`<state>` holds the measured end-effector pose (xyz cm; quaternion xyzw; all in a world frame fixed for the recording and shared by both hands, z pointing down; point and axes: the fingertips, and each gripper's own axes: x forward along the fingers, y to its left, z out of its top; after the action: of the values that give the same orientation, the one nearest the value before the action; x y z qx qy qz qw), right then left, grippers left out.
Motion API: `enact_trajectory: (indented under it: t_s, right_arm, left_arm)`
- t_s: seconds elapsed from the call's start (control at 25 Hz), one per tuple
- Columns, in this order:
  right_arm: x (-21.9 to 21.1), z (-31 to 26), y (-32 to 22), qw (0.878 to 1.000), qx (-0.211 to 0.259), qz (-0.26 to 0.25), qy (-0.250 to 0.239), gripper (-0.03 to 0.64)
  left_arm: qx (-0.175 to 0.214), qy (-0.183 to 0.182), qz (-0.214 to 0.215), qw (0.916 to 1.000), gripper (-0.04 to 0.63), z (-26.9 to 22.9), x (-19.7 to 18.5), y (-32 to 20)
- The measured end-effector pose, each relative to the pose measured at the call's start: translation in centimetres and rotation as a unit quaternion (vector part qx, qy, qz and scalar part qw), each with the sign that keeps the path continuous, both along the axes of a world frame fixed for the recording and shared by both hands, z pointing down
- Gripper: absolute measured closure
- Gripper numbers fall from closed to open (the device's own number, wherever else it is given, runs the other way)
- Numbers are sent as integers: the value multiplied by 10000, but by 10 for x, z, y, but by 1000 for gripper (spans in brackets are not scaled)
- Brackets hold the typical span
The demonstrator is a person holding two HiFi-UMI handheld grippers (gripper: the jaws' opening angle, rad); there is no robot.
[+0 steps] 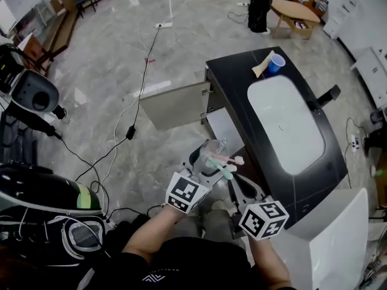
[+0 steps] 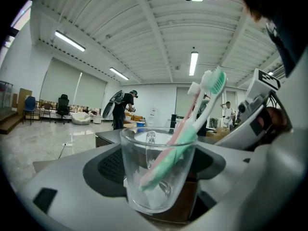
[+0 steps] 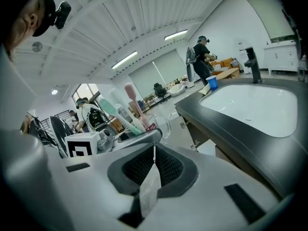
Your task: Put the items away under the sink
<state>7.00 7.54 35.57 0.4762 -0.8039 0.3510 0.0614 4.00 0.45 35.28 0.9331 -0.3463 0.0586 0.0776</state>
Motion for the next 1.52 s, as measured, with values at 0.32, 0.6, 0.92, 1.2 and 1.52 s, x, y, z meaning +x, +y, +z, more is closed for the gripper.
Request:
enact_trajectory:
  t_s: [0.32,0.6,0.92,1.2,1.52]
  right_arm:
    - [-11,13,-52,9988,-140,-455,125,578]
    - [-28,16,-101,9947,-73,-1010,157,578]
    - [-47,42,-130,9924,-337,-1151,270,578]
    - [-93,59,-158,9955,-555,-704,320,578]
    - [-115,92,-172,9963,-704,-177,455,578]
  left_arm:
    - [-73,-32,-273,9996,212,16,-16,-34]
    - [-111,-224,-684,9973,212,30,-40,-77]
    - [-185,-244,-589,9978,212,54,-57,-105]
    - [-169,-252,-193,9994,212,67,-97,-132]
    - [-371,-268,201,9987,212,110,-129,-157]
